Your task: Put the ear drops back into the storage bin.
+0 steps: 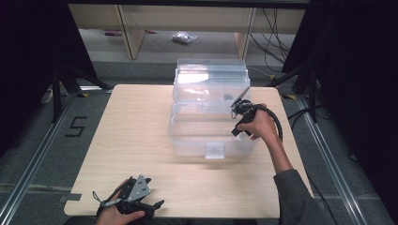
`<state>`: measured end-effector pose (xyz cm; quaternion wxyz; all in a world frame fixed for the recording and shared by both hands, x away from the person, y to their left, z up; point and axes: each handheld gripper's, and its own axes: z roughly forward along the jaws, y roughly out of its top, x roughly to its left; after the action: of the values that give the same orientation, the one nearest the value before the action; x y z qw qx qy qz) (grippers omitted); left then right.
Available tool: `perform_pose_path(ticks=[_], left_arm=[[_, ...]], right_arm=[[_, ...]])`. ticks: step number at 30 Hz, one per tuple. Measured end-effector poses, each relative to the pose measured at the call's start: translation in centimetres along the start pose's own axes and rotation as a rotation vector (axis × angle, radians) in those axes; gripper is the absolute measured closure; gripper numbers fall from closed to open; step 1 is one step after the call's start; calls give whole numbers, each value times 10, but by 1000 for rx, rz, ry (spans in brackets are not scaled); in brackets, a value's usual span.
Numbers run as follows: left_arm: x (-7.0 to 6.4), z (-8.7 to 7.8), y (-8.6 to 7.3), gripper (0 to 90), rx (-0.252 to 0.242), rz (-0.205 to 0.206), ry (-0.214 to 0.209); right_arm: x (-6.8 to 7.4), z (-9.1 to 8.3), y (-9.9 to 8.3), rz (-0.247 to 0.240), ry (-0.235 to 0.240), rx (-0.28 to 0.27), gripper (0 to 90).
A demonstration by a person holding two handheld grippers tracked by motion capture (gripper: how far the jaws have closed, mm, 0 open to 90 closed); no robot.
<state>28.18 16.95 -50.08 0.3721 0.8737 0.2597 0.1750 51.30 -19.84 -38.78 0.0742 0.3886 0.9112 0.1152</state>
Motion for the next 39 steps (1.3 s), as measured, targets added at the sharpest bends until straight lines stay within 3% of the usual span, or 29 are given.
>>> perform_pose_path(ticks=[1,3,7,12,21,22,30,36,39], left_arm=[[1,0,0,150,10,13,14],[-3,1,-1,150,-25,-29,-1],[0,0,0,150,7,6,8],[0,0,0,150,3,1,-3],[0,0,0,150,7,5,6],[-1,1,-1,149,4,-18,8],[0,0,0,150,11,10,8],[0,0,0,150,7,3,7],[-1,1,-1,150,-1,-25,6]], right_arm=[[1,-1,-1,-1,-1,-12,312],[3,-4,-3,15,-4,-22,303],[5,-10,-5,-3,-2,-43,300],[13,-14,-8,-10,20,-55,298],[19,-20,-13,-24,12,-67,297],[19,-20,-14,-27,11,-69,297],[23,-23,-21,-36,26,-95,295],[27,-26,-26,-46,25,-108,289],[30,-28,-29,-41,24,-121,283]])
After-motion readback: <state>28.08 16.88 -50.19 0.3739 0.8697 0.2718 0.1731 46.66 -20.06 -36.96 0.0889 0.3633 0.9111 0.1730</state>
